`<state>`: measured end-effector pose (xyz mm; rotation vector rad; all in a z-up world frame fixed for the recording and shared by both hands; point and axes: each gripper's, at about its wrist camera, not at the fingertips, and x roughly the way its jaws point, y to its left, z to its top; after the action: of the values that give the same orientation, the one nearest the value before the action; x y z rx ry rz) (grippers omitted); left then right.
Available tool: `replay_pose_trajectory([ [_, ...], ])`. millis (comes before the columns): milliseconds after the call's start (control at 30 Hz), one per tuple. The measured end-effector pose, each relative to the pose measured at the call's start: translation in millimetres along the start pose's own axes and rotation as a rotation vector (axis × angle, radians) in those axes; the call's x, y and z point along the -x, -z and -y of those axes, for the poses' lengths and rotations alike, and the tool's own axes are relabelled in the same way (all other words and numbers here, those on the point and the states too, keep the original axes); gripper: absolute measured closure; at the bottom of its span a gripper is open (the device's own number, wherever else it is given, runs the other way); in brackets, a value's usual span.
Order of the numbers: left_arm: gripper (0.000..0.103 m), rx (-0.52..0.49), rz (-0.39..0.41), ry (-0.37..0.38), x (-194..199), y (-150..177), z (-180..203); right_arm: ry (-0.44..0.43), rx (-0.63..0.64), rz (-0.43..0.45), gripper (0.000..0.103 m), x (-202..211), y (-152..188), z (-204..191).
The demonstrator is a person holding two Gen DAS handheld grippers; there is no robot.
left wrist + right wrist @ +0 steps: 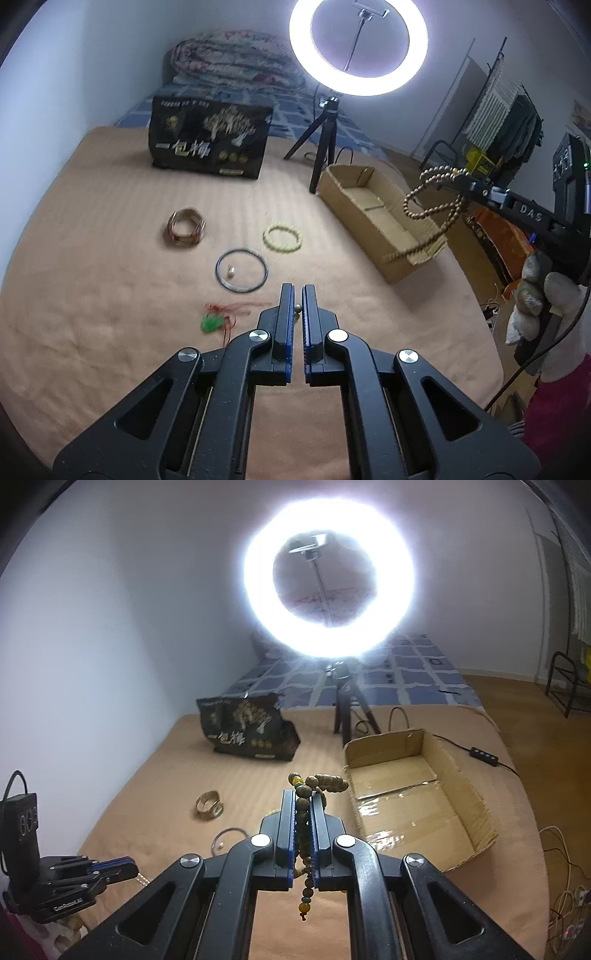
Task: Organize jewelry
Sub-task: 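Carry both strands into the cardboard box and open both tools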
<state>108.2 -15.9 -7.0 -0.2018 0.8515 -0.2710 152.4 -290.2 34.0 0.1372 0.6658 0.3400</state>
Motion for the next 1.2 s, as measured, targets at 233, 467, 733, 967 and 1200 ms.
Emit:
replay_pose_trajectory([
  [233, 0.102, -0.011, 0.018, 0.013, -6.2, -22.6, 9.7, 0.04, -0.04, 0.018, 0.099, -2.8, -5.5, 22.3],
  [467, 0.102, -0.024, 0.04, 0.016, -5.0, -49.0, 13.5, 0.077, -0.063, 0.039, 0.099, 1.4, -9.2, 37.6],
  [733, 0.102, -0.042, 0.096, 0.036, -0.5, -95.0, 28.6, 0.118, -0.104, 0.048, 0.099, 0.3, -11.7, 62.5],
  [967, 0.102, -0.07, 0.121, 0.056, -13.9, -130.2, 51.9, 0.132, -0.158, 0.043, 0.099, -6.0, -10.4, 88.3],
  [1200, 0.102, -0.097, 0.121, 0.089, -39.3, -159.9, 81.6, 0.149, -0.211, 0.024, 0.099, -20.6, -6.3, 111.5],
])
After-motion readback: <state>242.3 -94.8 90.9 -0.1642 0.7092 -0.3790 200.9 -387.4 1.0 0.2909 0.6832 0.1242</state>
